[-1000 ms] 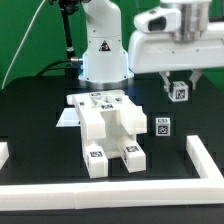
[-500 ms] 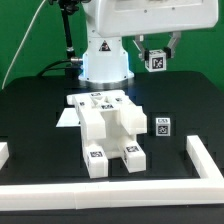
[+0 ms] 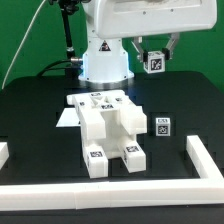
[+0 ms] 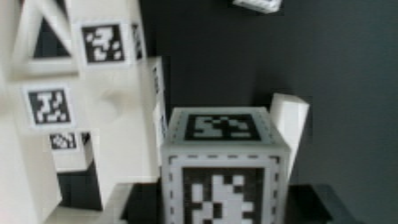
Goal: Assemble chair
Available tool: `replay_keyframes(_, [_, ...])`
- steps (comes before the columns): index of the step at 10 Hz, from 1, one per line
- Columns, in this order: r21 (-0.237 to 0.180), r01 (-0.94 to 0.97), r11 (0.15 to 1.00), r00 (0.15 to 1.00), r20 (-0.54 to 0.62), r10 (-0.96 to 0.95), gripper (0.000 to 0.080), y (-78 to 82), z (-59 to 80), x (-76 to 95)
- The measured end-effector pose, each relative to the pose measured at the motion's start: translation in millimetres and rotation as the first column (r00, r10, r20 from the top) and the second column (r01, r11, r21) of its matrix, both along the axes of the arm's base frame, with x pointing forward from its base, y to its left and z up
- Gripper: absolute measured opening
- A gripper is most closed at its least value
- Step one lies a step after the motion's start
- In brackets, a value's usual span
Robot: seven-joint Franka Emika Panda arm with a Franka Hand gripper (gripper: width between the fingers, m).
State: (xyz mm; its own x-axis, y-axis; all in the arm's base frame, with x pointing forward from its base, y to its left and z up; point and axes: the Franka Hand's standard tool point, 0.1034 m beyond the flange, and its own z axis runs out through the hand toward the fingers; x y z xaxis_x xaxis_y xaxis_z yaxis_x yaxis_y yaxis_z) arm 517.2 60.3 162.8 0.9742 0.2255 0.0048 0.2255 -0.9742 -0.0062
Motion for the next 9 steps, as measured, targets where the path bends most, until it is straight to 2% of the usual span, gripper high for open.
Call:
replay_keyframes(2, [-0.005, -0.028, 1.0, 1.0, 0.01, 0.028, 0.0282, -17.8, -4.8, 4.3])
replay_keyframes(4, [-0.011, -0.027, 1.0, 1.0, 0.009, 0.027, 0.0282, -27.8, -15.7, 3.2])
replay_keyframes(9, [-0.022, -0.026, 0.999, 1.0, 0.009, 0.026, 0.0282, -32.5, -30.8, 4.4])
